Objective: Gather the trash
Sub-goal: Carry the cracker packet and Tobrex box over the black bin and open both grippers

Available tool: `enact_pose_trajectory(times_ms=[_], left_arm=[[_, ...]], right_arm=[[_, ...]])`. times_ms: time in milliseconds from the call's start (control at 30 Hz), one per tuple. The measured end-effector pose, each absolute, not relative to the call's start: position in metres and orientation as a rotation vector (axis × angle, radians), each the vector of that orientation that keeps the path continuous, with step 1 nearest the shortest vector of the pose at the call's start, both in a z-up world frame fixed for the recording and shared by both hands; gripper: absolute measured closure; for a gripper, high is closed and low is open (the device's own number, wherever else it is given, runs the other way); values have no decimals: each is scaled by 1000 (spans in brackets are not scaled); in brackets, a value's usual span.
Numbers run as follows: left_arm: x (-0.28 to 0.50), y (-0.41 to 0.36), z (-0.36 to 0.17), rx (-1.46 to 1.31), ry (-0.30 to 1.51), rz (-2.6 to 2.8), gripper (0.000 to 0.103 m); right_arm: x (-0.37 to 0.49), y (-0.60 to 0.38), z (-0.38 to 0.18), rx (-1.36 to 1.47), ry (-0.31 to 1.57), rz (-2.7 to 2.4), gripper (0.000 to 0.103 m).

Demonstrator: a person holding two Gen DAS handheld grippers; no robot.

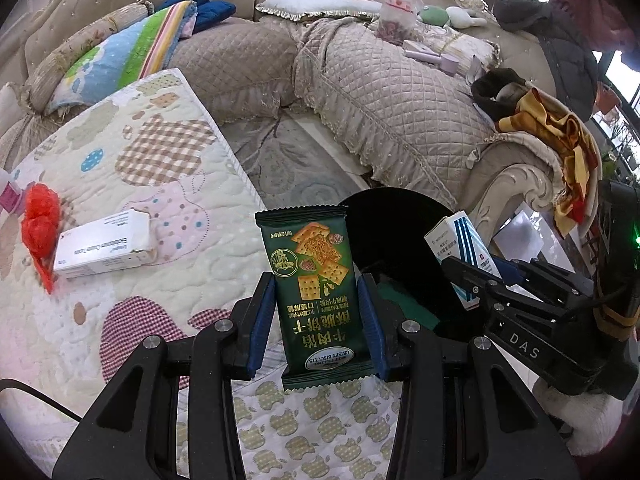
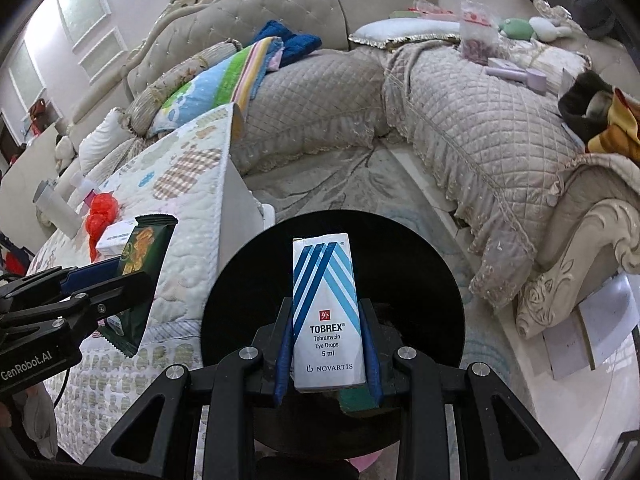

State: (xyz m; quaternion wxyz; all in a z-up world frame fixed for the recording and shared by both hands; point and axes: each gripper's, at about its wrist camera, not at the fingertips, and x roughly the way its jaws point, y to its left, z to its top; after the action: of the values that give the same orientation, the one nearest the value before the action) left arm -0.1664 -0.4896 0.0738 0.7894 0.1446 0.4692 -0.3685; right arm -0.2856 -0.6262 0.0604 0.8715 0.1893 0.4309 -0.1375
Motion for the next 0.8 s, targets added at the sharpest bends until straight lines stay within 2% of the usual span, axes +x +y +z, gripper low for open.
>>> enact_pose_trajectory(times_ms=[533, 600, 633, 800], left_arm=[[-165, -503, 63, 270, 1054, -842, 63], [-165, -503, 63, 253, 1061, -867, 63], [-165, -503, 63, 248, 1069, -876, 63], [-165, -500, 65, 241, 1072, -873, 61]], right_arm=[[-284, -636, 55, 409, 914, -315, 74], [-284, -638, 55, 411, 915, -333, 66], [-285, -638, 55, 413, 913, -340, 56], [-287, -639, 55, 425, 915, -343, 55]])
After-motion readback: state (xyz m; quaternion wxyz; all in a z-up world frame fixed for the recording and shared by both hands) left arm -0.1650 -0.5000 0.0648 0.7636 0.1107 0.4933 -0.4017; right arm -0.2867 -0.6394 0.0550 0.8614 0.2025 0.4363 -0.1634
